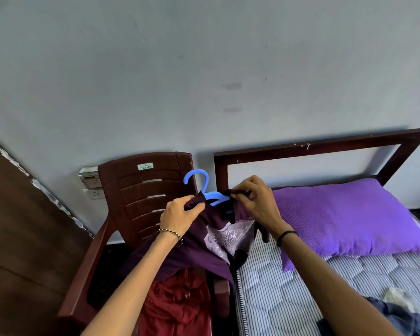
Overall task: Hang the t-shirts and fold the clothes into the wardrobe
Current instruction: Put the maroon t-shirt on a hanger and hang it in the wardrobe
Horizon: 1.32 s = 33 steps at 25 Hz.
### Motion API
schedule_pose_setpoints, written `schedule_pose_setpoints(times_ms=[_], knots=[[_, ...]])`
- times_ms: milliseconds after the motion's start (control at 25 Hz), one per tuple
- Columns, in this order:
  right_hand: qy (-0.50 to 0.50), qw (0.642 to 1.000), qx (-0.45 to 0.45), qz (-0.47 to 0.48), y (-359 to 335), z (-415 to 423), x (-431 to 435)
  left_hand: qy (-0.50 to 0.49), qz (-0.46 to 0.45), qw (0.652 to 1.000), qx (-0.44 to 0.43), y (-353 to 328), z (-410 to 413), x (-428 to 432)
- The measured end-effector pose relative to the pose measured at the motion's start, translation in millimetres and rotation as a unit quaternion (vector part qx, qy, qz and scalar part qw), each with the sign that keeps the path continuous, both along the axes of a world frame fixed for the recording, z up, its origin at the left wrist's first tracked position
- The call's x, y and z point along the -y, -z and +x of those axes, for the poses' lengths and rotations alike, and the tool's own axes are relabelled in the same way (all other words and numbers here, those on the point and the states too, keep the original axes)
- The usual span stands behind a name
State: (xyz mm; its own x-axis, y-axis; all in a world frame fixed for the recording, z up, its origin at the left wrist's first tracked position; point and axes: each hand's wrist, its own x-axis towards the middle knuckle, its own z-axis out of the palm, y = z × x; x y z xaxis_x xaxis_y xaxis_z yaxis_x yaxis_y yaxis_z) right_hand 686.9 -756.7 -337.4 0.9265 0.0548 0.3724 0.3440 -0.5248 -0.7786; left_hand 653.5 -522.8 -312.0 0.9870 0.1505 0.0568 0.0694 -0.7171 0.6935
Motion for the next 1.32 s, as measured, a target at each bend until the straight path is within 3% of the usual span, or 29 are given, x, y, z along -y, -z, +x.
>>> schedule_pose_setpoints(times_ms=[120, 280, 480, 640, 760, 960, 1120, 1320], knots=[[0.05, 0.998, 0.008, 0.04, -13, 3, 1, 0.027, 0.037, 0.999, 0.002, -7, -2, 9], [-0.056, 0.996, -0.046, -0.058, -12, 4, 4, 0.007, 0.019, 0.999, 0.028, -8, -2, 13], [-0.109, 0.986, -0.114, 0.051, -5, 1, 17, 0.002, -0.044, 0.998, 0.034, 0, -5, 10], [-0.08, 0.992, -0.036, -0.09, 0, 3, 21, 0.005, -0.082, 0.996, 0.024, 3, -6, 8], [-0.083, 0.988, -0.028, -0.129, 0, 1, 23, 0.004, -0.109, 0.994, 0.021, -2, -2, 11], [-0.07, 0.997, -0.005, -0.015, -20, 5, 29, 0.071, -0.078, 0.994, 0.03, -28, 14, 10], [-0.027, 0.998, 0.029, 0.055, -45, 13, 32, 0.022, -0.205, 0.969, 0.138, -51, 25, 4], [-0.023, 0.996, 0.051, 0.075, -79, 25, 25, -0.036, -0.177, 0.964, 0.196, -69, 43, -7]])
